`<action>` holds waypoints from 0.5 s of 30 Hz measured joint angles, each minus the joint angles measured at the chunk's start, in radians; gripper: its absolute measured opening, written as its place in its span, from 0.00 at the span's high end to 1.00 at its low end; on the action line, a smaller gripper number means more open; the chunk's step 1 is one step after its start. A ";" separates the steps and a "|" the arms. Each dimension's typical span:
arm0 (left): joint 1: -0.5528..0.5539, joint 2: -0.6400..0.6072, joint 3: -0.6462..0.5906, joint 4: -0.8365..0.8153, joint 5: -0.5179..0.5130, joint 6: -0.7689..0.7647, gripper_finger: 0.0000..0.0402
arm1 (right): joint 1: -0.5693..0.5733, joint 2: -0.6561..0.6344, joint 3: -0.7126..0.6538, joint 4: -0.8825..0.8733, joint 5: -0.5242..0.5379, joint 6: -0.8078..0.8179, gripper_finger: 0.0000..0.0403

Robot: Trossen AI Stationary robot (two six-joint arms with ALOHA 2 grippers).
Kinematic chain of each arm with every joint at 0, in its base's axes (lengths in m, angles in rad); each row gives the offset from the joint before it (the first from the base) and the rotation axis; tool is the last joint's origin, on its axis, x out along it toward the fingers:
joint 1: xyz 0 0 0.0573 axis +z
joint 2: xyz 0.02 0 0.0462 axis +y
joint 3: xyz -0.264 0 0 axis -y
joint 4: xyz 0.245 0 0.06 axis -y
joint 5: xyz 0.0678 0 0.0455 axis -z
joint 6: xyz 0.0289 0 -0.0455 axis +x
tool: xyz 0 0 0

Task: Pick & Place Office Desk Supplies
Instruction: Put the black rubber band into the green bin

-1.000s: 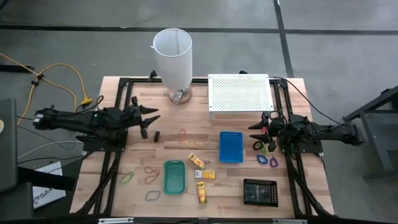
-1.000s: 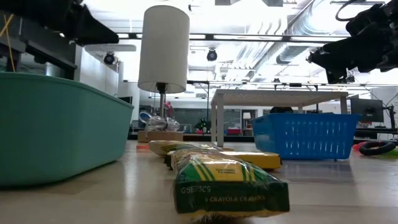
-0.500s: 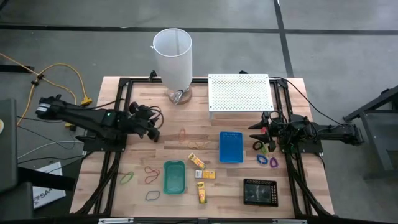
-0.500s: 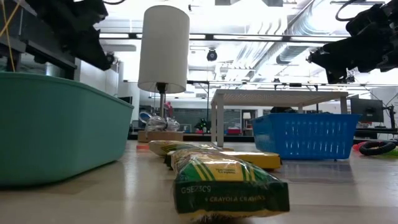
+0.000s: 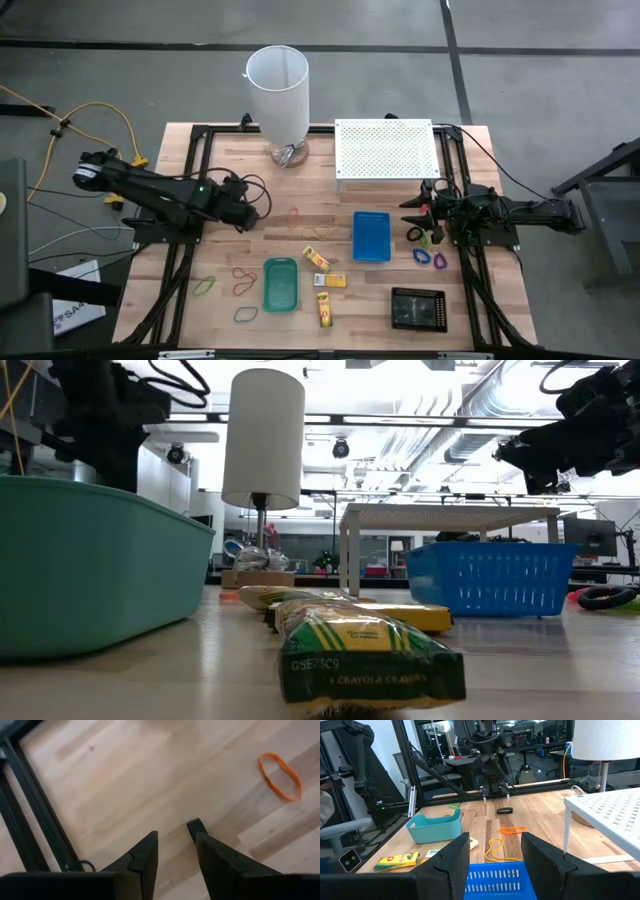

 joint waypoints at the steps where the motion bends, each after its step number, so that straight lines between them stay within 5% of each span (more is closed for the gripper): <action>1: 0.000 0.003 0.000 0.001 0.015 -0.008 0.69 | 0.000 0.000 0.000 0.000 0.000 0.000 0.59; 15: 0.002 0.145 0.001 0.042 0.136 -0.123 0.69 | 0.000 0.000 0.000 0.000 0.000 0.000 0.59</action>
